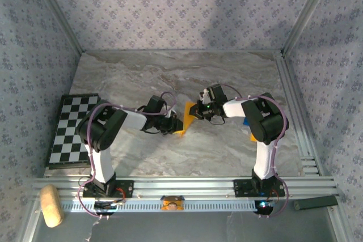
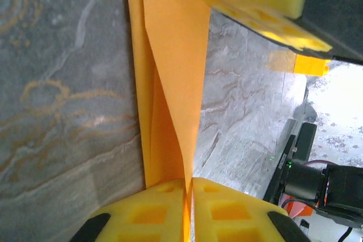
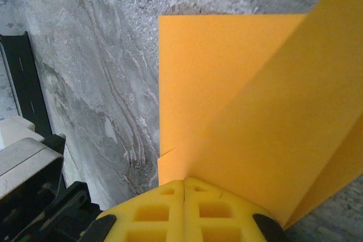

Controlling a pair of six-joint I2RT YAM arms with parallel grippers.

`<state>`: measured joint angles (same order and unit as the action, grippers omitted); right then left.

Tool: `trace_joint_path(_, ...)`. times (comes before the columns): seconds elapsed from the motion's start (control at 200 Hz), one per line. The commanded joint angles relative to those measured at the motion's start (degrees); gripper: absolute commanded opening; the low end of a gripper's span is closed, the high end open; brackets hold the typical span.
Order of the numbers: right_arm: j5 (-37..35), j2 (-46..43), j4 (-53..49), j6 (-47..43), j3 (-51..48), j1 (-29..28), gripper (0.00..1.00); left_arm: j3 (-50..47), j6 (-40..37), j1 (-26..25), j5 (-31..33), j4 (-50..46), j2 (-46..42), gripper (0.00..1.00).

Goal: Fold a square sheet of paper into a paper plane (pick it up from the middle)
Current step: Fold the wing for the fifth time at the center of the table.

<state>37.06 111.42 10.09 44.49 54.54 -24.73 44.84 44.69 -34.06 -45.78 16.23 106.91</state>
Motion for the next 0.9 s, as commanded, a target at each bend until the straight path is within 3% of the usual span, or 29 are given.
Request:
trace_joint_path(0.0,-6.38,1.96,-7.28,-1.55,-1.54,0.13,0.03,-0.64,-0.45,-0.56,-2.19,-2.25,-2.06,0.08)
trace_joint_path(0.4,-6.86,2.06,-7.74,-1.47,-1.45,-0.12,0.03,-0.45,-2.76,-1.68,-3.35,-4.27,-0.05,0.03)
trace_joint_path(0.894,-7.61,2.67,-8.86,-1.54,-1.02,-0.08,0.03,-0.55,-9.19,-3.30,-2.48,-12.80,0.61,0.10)
